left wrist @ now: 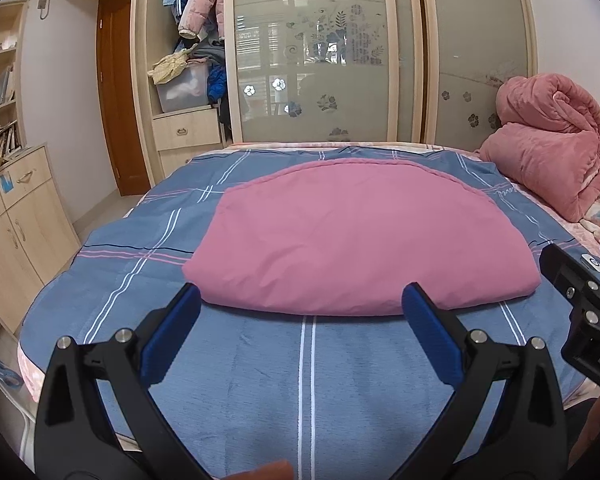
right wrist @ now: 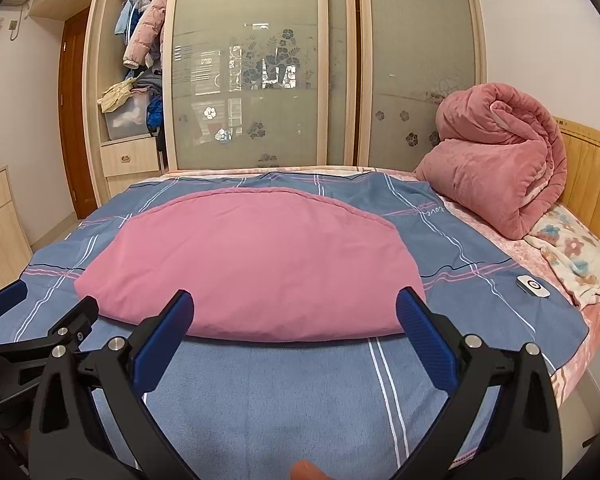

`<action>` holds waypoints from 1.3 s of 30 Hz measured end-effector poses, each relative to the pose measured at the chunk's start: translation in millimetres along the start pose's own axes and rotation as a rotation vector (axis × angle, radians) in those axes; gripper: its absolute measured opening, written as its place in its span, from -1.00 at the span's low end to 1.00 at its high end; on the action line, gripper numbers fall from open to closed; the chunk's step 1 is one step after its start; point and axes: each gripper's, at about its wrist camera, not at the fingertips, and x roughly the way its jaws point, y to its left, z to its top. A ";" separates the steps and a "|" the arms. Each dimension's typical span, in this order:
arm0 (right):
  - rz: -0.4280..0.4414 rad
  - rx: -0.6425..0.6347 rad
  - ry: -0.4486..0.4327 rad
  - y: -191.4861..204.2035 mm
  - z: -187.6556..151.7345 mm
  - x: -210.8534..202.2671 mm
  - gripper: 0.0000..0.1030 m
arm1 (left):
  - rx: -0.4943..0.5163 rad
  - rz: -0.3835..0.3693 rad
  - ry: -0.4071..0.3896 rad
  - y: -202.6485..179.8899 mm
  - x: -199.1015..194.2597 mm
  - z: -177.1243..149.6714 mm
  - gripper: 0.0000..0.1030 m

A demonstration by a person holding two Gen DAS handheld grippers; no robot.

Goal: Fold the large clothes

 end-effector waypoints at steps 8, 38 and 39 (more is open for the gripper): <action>-0.005 -0.006 -0.007 2.7 -1.1 -1.6 0.97 | 0.002 -0.001 -0.002 -0.6 -1.5 1.4 0.96; -0.008 0.002 -0.003 5.3 -1.3 -4.6 0.97 | 0.003 -0.027 -0.004 -2.3 -2.5 0.3 0.96; -0.009 0.002 -0.002 5.3 -1.4 -4.5 0.97 | 0.004 -0.029 -0.006 -2.6 -2.3 -0.1 0.96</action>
